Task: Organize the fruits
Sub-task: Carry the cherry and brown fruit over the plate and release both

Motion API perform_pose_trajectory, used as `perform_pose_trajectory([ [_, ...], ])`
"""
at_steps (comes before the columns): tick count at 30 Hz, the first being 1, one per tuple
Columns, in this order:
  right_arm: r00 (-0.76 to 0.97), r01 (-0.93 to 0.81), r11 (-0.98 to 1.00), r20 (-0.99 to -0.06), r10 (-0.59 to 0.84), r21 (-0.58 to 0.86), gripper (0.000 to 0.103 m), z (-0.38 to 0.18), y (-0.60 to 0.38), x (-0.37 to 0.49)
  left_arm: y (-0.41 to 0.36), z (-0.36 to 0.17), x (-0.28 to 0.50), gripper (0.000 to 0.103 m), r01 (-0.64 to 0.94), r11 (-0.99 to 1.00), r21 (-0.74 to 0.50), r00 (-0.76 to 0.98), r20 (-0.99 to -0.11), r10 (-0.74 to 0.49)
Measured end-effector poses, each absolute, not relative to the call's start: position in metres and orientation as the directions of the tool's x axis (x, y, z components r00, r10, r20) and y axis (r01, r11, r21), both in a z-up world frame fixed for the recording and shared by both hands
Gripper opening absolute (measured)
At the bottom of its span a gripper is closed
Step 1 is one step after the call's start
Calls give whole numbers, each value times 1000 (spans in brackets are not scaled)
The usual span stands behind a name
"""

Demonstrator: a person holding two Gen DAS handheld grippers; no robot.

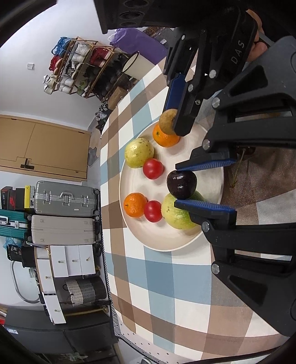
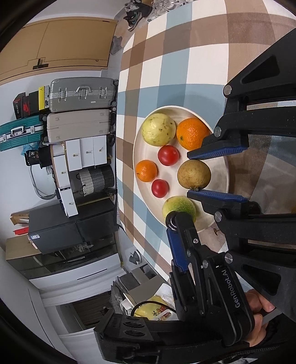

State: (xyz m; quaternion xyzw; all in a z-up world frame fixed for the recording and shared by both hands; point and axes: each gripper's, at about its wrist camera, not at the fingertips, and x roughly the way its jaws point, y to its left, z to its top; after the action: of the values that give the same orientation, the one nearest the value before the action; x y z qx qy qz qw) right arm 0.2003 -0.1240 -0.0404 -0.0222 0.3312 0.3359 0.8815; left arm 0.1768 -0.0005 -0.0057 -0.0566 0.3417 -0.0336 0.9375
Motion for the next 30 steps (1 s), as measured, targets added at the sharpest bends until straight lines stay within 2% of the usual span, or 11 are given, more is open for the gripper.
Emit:
perform_pose_trajectory([
  [11,548,-599,778,-612,570,189,27,-45,-120,207,-3,-9,180,22,33,990,-135,763,-637,-112],
  [19,581,-578,794,-589,561,186,49,-41,-130,206,-5,-6,178,22,44,988,-149,776,-618,-128],
  [23,590,-567,802,-588,553,187,51,-39,-135,205,-6,-4,176,24,46,989,-144,777,-617,-126],
  [26,589,-565,802,-587,555,192,52,-38,-137,205,-4,-4,176,33,42,987,-154,771,-623,-130],
  [28,592,-564,803,-585,554,190,55,-37,-138,204,-3,-3,175,47,33,988,-151,775,-621,-121],
  [30,594,-565,803,-581,556,191,61,-35,-138,202,-1,-1,173,55,17,989,-146,780,-617,-104],
])
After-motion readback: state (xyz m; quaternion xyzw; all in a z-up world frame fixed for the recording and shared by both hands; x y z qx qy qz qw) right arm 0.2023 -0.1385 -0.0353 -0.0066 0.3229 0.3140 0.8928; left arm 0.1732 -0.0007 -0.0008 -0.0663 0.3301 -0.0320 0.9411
